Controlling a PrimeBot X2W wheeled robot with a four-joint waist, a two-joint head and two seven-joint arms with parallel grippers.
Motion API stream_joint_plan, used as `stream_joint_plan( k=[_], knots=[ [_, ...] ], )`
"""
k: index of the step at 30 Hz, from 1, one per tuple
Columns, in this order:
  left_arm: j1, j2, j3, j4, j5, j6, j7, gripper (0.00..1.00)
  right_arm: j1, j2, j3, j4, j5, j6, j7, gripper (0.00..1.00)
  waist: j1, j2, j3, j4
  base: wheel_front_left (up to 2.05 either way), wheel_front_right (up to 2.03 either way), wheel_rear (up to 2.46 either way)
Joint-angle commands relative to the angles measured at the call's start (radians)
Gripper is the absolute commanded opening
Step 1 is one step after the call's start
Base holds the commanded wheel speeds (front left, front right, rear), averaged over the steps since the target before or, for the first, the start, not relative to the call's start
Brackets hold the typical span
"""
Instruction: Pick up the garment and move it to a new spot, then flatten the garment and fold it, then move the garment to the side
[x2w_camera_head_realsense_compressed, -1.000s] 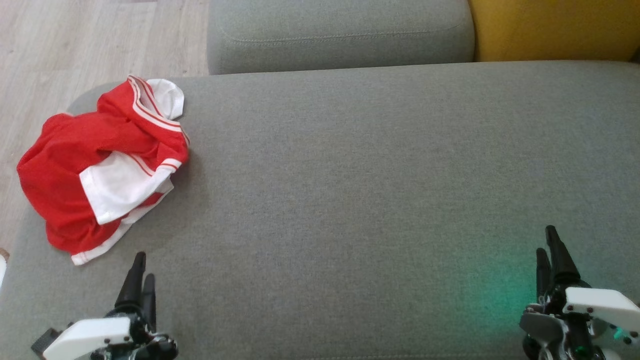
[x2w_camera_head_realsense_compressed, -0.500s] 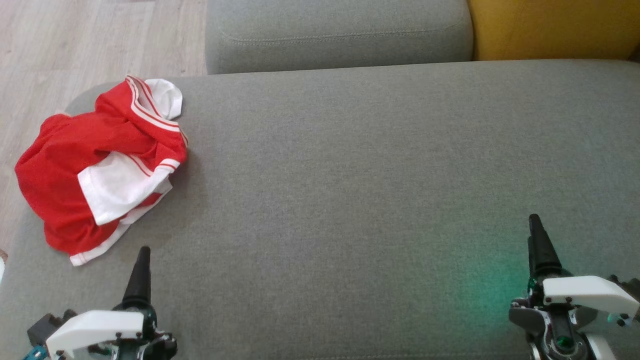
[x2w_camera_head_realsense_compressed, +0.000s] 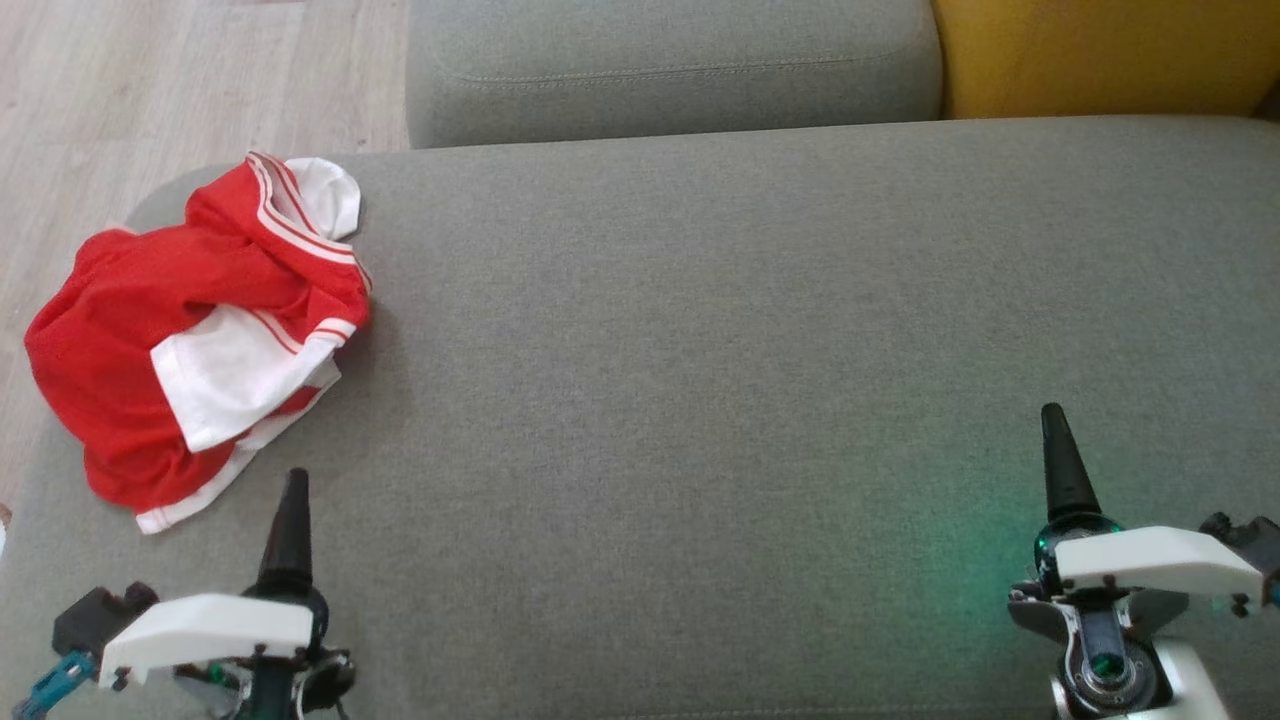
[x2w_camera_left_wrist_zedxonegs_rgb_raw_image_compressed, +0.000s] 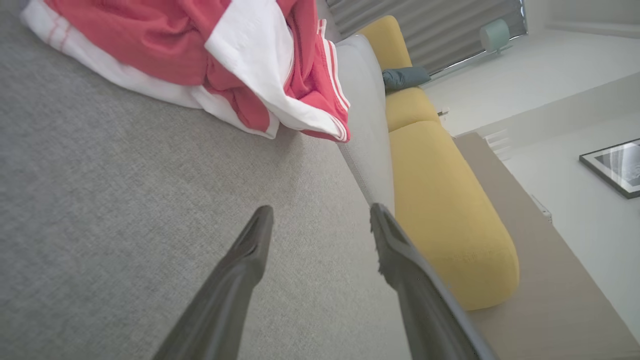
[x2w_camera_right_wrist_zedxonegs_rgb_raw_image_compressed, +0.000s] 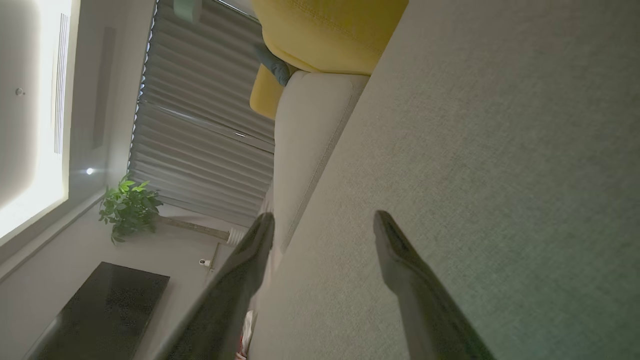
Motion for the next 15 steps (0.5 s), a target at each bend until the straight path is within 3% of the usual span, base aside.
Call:
stream_joint_plan(
  k=[1, 15],
  knots=[
    [-0.059, 0.011, 0.007, -0.041, 0.041, 0.006, -0.015, 1.00, -0.055, -0.020, 0.013, -0.037, -0.040, 0.003, -0.014, 1.00, -0.0001, 0.0000, 0.000, 0.000, 0.00, 0.00, 0.00],
    [-0.063, 0.023, -0.011, -0.079, 0.248, 0.044, -0.056, 1.00, -0.067, -0.020, 0.041, -0.041, -0.228, 0.004, -0.055, 1.00, -0.0001, 0.0000, -0.006, -0.005, 0.00, 0.00, 0.00]
  ],
)
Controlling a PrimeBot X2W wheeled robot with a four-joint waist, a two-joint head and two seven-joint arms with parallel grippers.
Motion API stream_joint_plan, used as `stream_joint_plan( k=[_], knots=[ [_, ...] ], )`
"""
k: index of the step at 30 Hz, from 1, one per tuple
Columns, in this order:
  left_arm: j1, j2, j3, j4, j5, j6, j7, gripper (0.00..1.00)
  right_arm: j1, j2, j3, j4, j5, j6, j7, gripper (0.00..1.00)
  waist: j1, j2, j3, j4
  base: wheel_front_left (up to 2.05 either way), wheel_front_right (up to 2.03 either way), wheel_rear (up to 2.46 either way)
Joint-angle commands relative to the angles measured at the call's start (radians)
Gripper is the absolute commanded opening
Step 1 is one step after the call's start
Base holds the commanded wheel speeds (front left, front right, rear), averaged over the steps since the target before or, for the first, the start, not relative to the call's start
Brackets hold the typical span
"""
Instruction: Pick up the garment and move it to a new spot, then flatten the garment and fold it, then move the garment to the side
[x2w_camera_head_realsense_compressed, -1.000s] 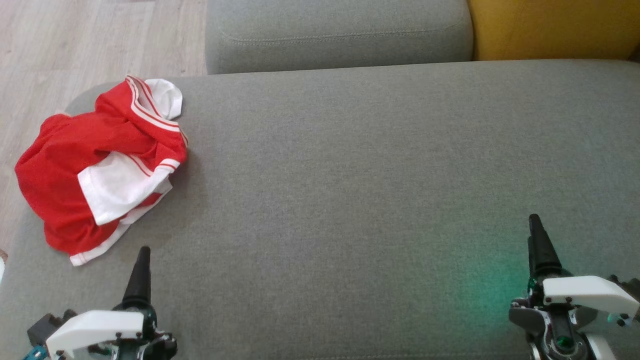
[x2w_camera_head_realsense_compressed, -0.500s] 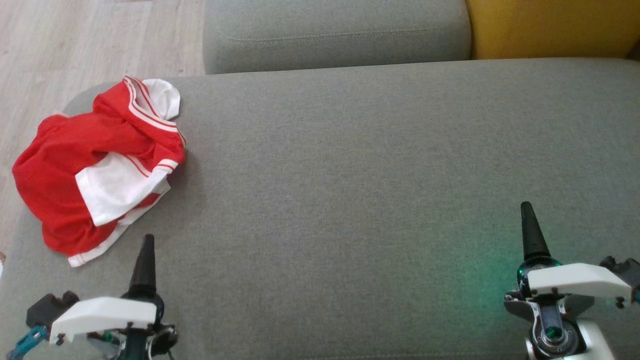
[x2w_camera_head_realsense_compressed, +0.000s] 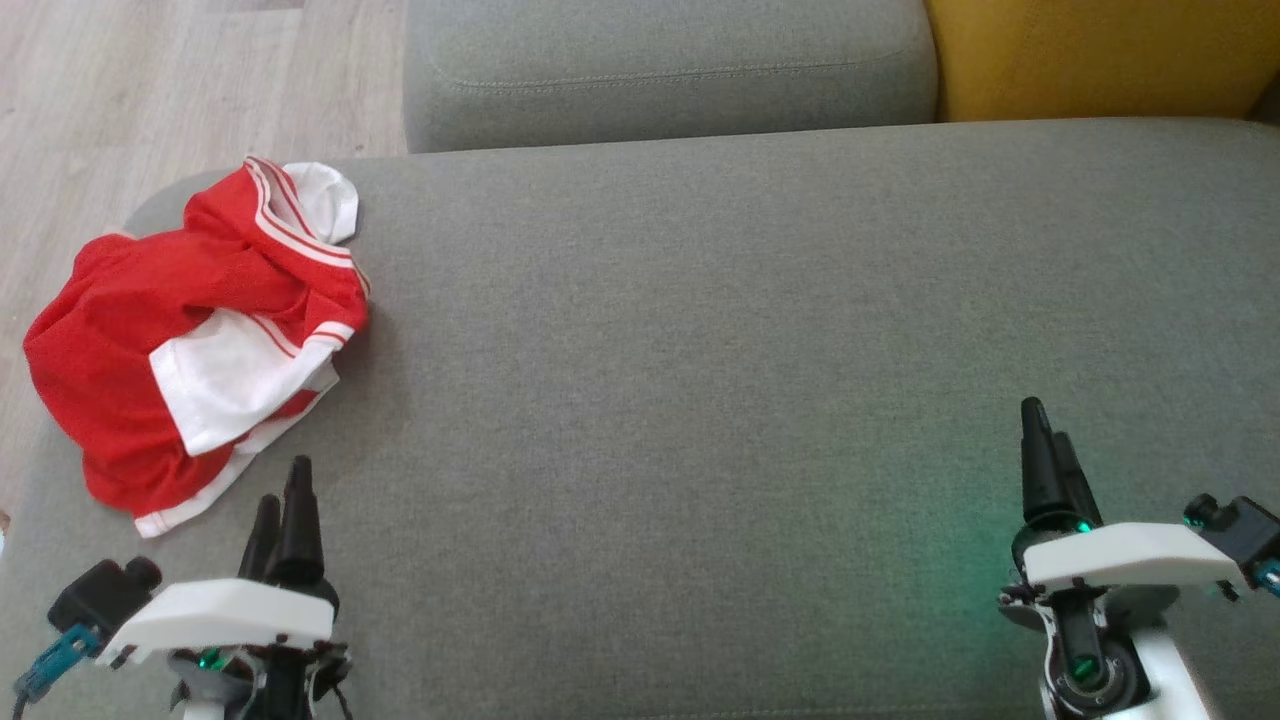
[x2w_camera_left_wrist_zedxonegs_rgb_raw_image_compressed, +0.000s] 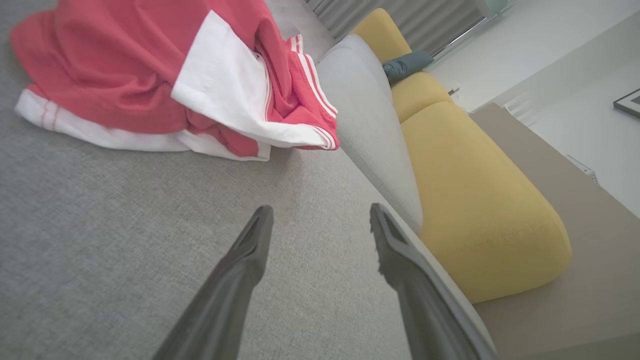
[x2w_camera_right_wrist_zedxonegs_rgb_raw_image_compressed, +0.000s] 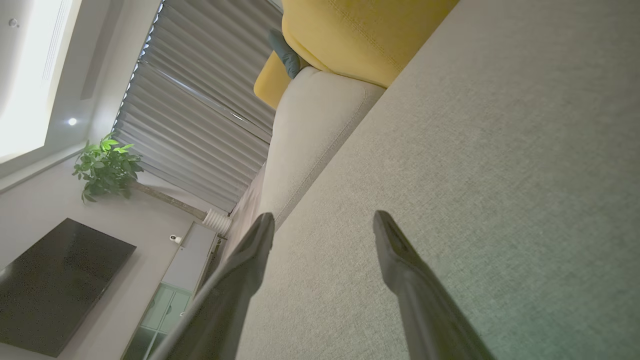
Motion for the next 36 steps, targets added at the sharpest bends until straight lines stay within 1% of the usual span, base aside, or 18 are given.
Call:
stream_joint_plan(
  k=[1, 9, 10, 19, 20, 21, 22, 36],
  knots=[
    [-0.062, 0.020, 0.004, -0.042, 0.042, 0.007, -0.012, 1.00, -0.065, -0.018, 0.017, -0.036, -0.040, 0.004, -0.017, 1.00, -0.0001, 0.0000, -0.001, -0.001, 0.00, 0.00, 0.00],
    [-0.063, 0.031, -0.011, -0.044, 0.142, 0.030, -0.036, 1.00, -0.075, -0.017, 0.041, -0.019, -0.140, 0.004, -0.041, 1.00, -0.0001, 0.0000, -0.005, -0.004, 0.00, 0.00, 0.00],
    [-0.063, 0.031, -0.011, -0.044, 0.142, 0.030, -0.036, 1.00, -0.075, -0.017, 0.041, -0.019, -0.140, 0.004, -0.041, 1.00, -0.0001, 0.0000, -0.005, -0.004, 0.00, 0.00, 0.00],
    [-0.062, 0.036, -0.028, -0.017, 0.252, 0.053, -0.062, 1.00, -0.084, -0.021, 0.073, 0.025, -0.255, 0.005, -0.067, 1.00, -0.0001, 0.0000, -0.008, -0.009, 0.00, 0.00, 0.00],
    [-0.061, 0.037, -0.033, -0.015, 0.277, 0.059, -0.068, 1.00, -0.087, -0.021, 0.076, 0.033, -0.281, 0.005, -0.073, 1.00, -0.0001, 0.0000, -0.009, -0.009, 0.00, 0.00, 0.00],
    [-0.061, 0.037, -0.033, -0.015, 0.277, 0.059, -0.068, 1.00, -0.087, -0.021, 0.076, 0.033, -0.281, 0.005, -0.073, 1.00, -0.0001, 0.0000, -0.009, -0.009, 0.00, 0.00, 0.00],
    [-0.062, 0.038, -0.036, -0.012, 0.302, 0.064, -0.074, 1.00, -0.089, -0.020, 0.077, 0.038, -0.310, 0.005, -0.079, 1.00, -0.0001, 0.0000, -0.009, -0.010, 0.00, 0.00, 0.00],
    [-0.067, 0.050, -0.057, -0.004, 0.477, 0.099, -0.115, 1.00, -0.097, -0.013, 0.085, 0.044, -0.510, 0.006, -0.120, 1.00, -0.0001, 0.0000, -0.011, -0.019, 0.00, 0.00, 0.00]
  ],
)
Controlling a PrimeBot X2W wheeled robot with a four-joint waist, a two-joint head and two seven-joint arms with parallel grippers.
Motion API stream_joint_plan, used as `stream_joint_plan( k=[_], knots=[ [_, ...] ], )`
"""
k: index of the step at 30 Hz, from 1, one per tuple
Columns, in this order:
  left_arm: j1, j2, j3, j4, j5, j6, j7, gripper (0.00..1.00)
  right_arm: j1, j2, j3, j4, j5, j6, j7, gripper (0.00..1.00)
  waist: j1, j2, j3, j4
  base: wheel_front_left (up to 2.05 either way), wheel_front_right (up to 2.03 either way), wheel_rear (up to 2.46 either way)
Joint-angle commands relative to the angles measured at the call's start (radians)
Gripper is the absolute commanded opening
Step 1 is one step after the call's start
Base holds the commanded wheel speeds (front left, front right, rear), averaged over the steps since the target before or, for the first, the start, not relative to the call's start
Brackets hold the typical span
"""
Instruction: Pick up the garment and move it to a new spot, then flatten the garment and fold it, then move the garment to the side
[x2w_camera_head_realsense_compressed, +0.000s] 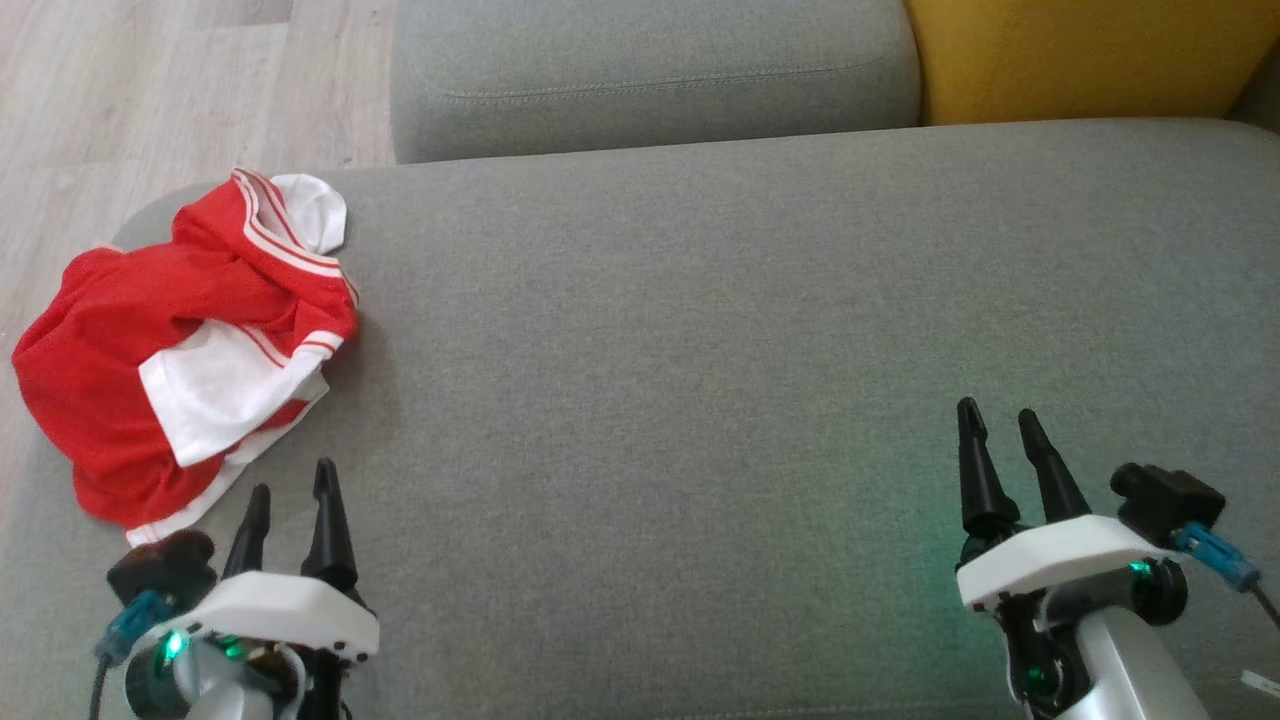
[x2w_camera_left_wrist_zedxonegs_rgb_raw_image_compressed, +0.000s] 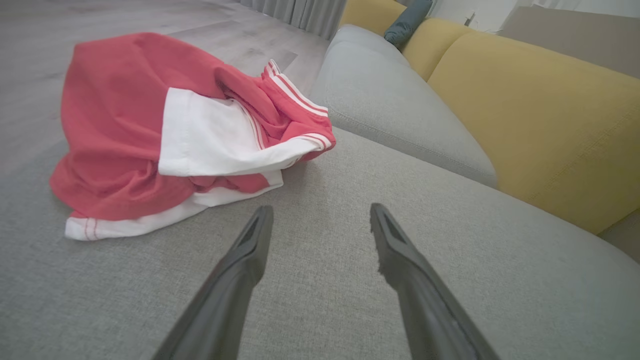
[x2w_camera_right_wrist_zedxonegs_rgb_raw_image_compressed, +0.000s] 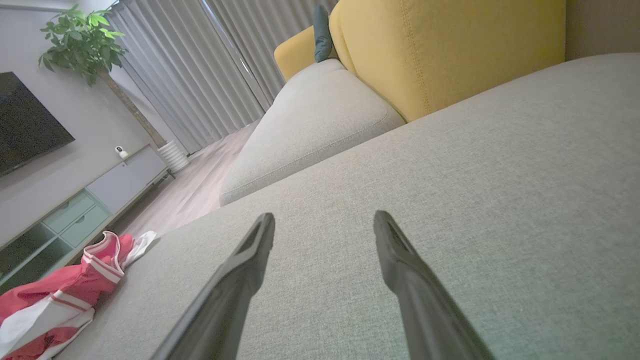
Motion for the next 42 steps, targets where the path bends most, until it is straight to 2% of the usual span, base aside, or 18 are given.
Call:
stream_joint_plan(
  k=[1, 13, 32, 42],
  knots=[
    [-0.057, 0.022, 0.013, -0.031, 0.043, 0.010, -0.016, 1.00, -0.057, -0.003, 0.019, -0.030, -0.045, 0.006, -0.019, 1.00, -0.0001, 0.0000, 0.000, -0.002, 0.00, 0.00, 0.00],
    [-0.070, 0.033, -0.009, -0.022, 0.206, 0.036, -0.055, 1.00, -0.068, 0.006, 0.006, -0.029, -0.220, 0.007, -0.058, 1.00, -0.0001, 0.0000, -0.001, -0.009, 0.00, 0.00, 0.00],
    [-0.076, 0.033, -0.005, -0.032, 0.410, 0.078, -0.107, 1.00, -0.074, 0.014, -0.036, -0.063, -0.428, 0.008, -0.110, 1.00, -0.0001, 0.0000, 0.001, -0.021, 0.00, 0.00, 0.00],
    [-0.072, 0.022, 0.010, -0.027, 0.409, 0.077, -0.109, 1.00, -0.067, 0.015, -0.062, -0.061, -0.426, 0.008, -0.112, 1.00, -0.0001, 0.0000, 0.003, -0.016, 0.00, 0.00, 0.00]
  ],
)
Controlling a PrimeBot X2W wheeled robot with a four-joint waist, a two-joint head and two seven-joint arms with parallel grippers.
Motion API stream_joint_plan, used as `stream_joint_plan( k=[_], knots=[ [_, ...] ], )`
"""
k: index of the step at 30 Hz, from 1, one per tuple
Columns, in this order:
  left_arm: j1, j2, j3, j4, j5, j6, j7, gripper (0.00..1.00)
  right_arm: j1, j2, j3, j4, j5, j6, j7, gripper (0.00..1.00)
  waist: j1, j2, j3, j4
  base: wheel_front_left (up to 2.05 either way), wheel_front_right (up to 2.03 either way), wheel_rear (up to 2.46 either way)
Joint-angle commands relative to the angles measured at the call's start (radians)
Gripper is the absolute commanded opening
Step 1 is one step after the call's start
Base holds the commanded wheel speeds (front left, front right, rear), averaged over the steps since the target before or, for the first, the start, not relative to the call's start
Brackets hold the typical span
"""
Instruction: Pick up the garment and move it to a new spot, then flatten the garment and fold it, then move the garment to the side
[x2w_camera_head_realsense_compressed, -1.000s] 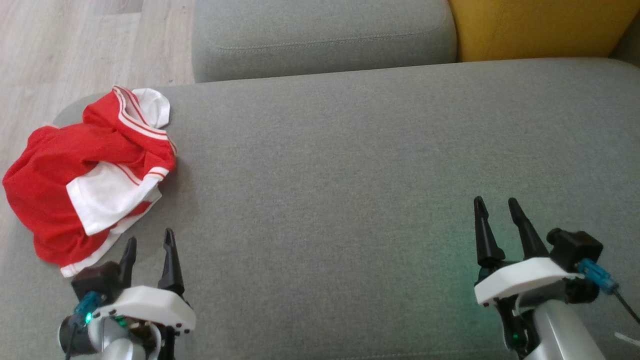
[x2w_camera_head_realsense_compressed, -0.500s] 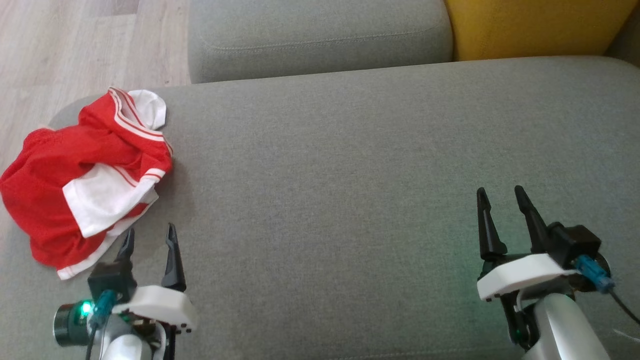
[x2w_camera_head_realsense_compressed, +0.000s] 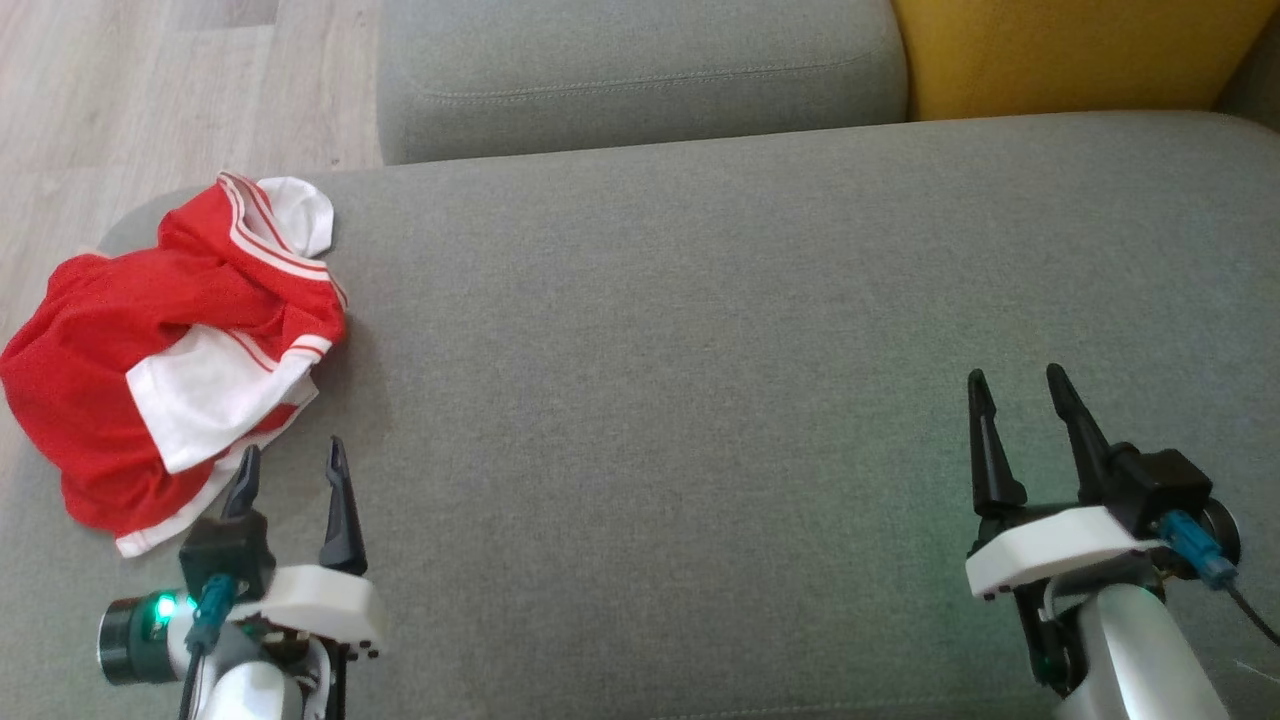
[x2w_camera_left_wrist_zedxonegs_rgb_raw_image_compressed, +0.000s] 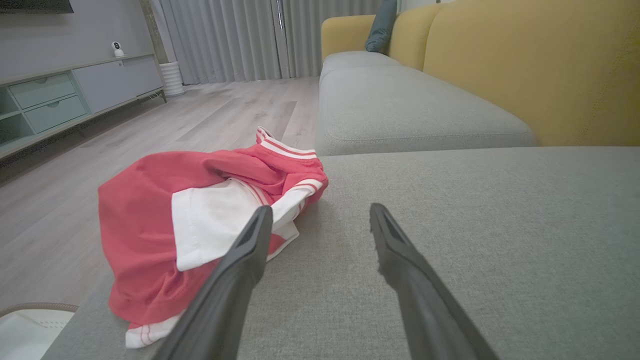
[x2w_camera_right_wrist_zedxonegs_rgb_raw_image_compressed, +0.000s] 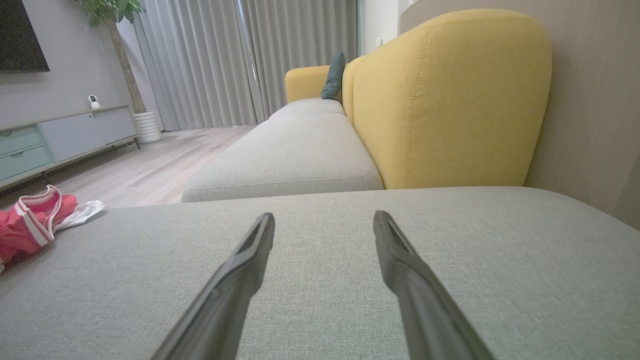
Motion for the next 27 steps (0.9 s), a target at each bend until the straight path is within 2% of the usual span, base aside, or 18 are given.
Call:
stream_joint_plan(
  k=[1, 6, 11, 19, 20, 27],
  knots=[
    [-0.048, 0.011, 0.035, -0.031, 0.002, -0.002, -0.013, 1.00, -0.048, -0.001, 0.021, -0.027, -0.003, 0.008, -0.014, 1.00, 0.0000, 0.0000, 0.001, 0.001, 0.00, 0.00, 0.00],
    [-0.053, 0.008, 0.043, -0.030, 0.003, -0.008, -0.013, 1.00, -0.051, -0.001, 0.028, -0.027, 0.000, 0.008, -0.014, 1.00, 0.0000, 0.0000, 0.004, 0.011, 0.00, 0.00, 0.00],
    [-0.063, 0.005, 0.047, -0.031, 0.003, -0.018, -0.013, 1.00, -0.049, -0.001, 0.057, -0.027, 0.010, 0.008, -0.014, 1.00, 0.0000, 0.0000, 0.003, 0.059, 0.00, 0.00, 0.00],
    [-0.076, 0.011, 0.056, -0.030, 0.008, -0.034, -0.013, 1.00, -0.039, -0.001, 0.109, -0.030, 0.050, 0.008, -0.014, 1.00, 0.0000, 0.0000, -0.010, 0.213, 0.00, 0.00, 0.00],
    [-0.076, 0.011, 0.056, -0.030, 0.008, -0.034, -0.013, 1.00, -0.039, -0.001, 0.109, -0.030, 0.050, 0.008, -0.014, 1.00, 0.0000, 0.0000, -0.010, 0.213, 0.00, 0.00, 0.00],
    [-0.072, 0.022, 0.076, -0.023, 0.009, -0.033, -0.013, 1.00, -0.027, -0.001, 0.133, -0.026, 0.072, 0.008, -0.014, 1.00, 0.0000, 0.0000, -0.019, 0.362, 0.00, 0.00, 0.00]
  ],
)
